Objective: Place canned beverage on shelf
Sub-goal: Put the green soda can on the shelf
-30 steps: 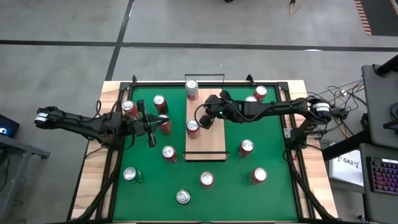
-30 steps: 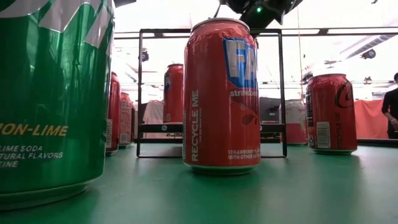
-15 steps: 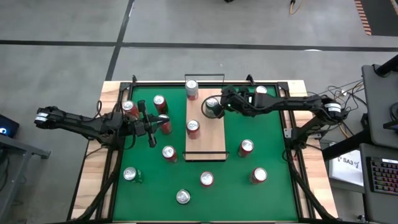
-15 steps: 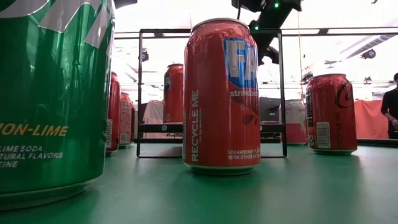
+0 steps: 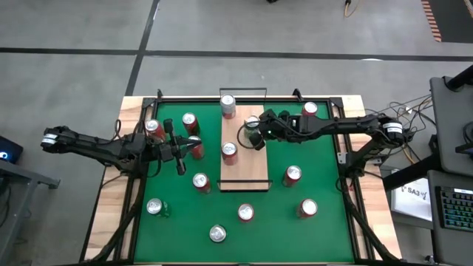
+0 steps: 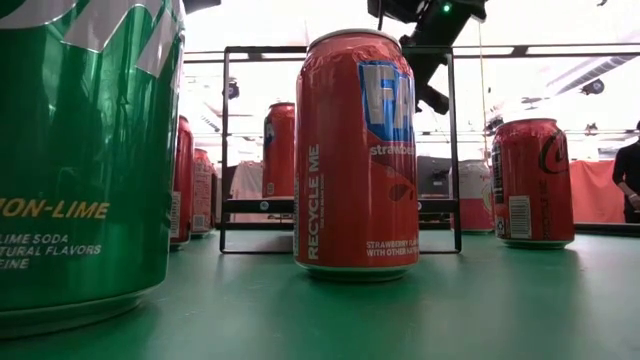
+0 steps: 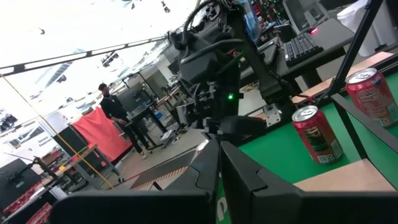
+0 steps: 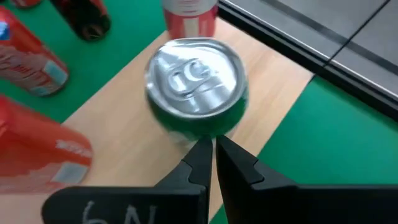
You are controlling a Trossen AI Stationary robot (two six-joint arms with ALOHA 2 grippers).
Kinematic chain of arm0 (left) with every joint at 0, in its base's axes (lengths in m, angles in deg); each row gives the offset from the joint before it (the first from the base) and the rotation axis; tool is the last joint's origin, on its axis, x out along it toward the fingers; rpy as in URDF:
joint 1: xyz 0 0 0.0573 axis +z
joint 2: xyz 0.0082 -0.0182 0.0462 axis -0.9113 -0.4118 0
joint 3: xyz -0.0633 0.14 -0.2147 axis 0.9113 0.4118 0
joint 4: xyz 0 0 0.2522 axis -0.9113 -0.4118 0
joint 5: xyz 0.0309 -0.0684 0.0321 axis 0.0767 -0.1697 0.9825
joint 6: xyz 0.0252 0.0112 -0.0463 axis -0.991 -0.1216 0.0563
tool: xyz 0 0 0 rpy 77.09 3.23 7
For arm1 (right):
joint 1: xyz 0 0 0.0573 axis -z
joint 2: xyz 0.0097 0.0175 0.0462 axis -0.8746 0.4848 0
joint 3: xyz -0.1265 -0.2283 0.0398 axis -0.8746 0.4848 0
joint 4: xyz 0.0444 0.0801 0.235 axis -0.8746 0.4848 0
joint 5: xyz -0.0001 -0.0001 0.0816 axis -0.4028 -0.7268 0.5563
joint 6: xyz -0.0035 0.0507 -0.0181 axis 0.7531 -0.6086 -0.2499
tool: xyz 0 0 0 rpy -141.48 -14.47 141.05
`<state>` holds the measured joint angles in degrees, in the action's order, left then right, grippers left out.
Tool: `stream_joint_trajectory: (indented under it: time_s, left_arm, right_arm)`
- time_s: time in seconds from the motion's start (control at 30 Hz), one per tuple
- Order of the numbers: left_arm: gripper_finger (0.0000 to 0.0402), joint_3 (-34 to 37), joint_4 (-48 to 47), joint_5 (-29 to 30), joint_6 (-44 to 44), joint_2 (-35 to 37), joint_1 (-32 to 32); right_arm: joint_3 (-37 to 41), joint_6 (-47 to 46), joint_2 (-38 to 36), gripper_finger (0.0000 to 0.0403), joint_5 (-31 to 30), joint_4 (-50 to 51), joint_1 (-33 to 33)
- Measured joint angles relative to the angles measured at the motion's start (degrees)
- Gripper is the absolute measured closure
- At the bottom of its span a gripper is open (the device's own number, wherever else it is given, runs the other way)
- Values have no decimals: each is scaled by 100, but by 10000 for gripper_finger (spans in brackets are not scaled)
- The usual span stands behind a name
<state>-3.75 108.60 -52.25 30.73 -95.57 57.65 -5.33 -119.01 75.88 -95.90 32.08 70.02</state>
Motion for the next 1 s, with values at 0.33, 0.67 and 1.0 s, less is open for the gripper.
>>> stream_joint_trajectory:
  time_s: [0.33,0.67,1.0]
  left_arm:
    - [402,0,39,0,24,0,0]
    - [402,0,155,4,61,0,0]
    - [402,0,155,4,66,-2,0]
  right_arm:
    - [4,-188,-142,390,-859,448,7]
    - [11,619,72,391,23,-405,416]
    - [20,227,72,391,323,-448,44]
